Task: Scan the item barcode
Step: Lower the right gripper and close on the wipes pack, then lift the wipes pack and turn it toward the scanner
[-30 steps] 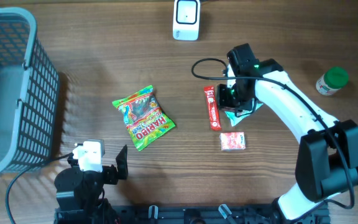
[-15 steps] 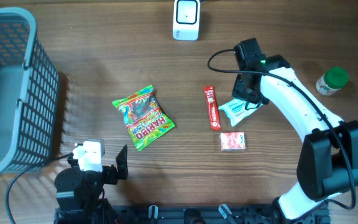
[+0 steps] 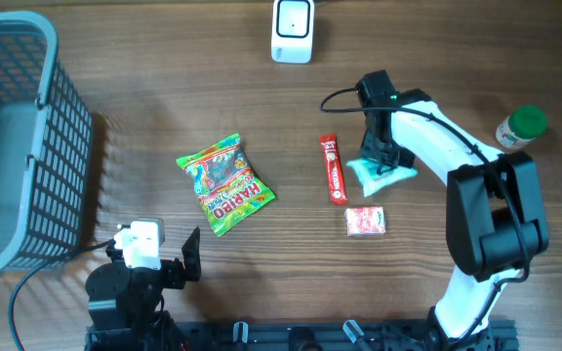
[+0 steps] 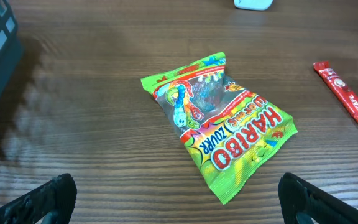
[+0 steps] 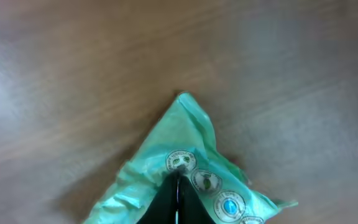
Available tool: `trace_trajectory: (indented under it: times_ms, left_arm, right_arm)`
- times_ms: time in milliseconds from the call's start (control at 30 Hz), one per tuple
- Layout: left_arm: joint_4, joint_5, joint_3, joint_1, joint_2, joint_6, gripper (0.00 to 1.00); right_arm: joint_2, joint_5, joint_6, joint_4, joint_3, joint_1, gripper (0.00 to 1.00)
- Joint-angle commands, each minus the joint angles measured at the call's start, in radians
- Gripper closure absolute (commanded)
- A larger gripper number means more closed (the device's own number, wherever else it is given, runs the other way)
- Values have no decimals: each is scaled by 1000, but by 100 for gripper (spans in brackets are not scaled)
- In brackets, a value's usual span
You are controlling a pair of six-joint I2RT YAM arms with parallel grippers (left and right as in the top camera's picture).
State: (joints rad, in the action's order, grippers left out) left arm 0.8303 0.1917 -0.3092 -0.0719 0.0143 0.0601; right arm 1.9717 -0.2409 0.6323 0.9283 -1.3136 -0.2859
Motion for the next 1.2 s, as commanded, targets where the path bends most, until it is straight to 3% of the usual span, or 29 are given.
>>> trace_trajectory:
  times_ms: [0, 100, 267, 400, 567, 700, 833, 900, 967, 1067, 1167]
  left_arm:
    - [-2, -2, 7, 5, -10, 15, 0]
    - [-2, -2, 7, 5, -10, 15, 0]
    - [-2, -2, 7, 5, -10, 15, 0]
    - [-2, -2, 7, 5, -10, 15, 0]
    - [-2, -2, 7, 5, -10, 15, 0]
    - [-2, -2, 7, 5, -10, 15, 0]
    - [-2, -2, 7, 5, -10, 14, 0]
    - [-2, -2, 7, 5, -10, 14, 0]
    - [-2, -2, 7, 5, -10, 15, 0]
    - [-2, -2, 7, 5, -10, 15, 0]
    - [-2, -2, 7, 5, -10, 15, 0]
  right_arm:
    - [-38, 47, 23, 124, -144, 5, 96]
    - [-106, 46, 21, 200, -235, 5, 96]
    - [-163, 20, 26, 233, -209, 5, 96]
    - [-158, 28, 91, 168, -37, 5, 96]
    - [-158, 103, 151, -57, 253, 5, 96]
    - [-158, 93, 232, -129, 350, 14, 96]
    - [-166, 207, 64, -53, 230, 35, 96]
    - [-177, 216, 46, 41, 131, 35, 95]
    - [-188, 217, 24, 137, 30, 34, 85]
    - [-213, 213, 21, 259, -92, 28, 60]
    - [-255, 216, 21, 315, -146, 11, 27]
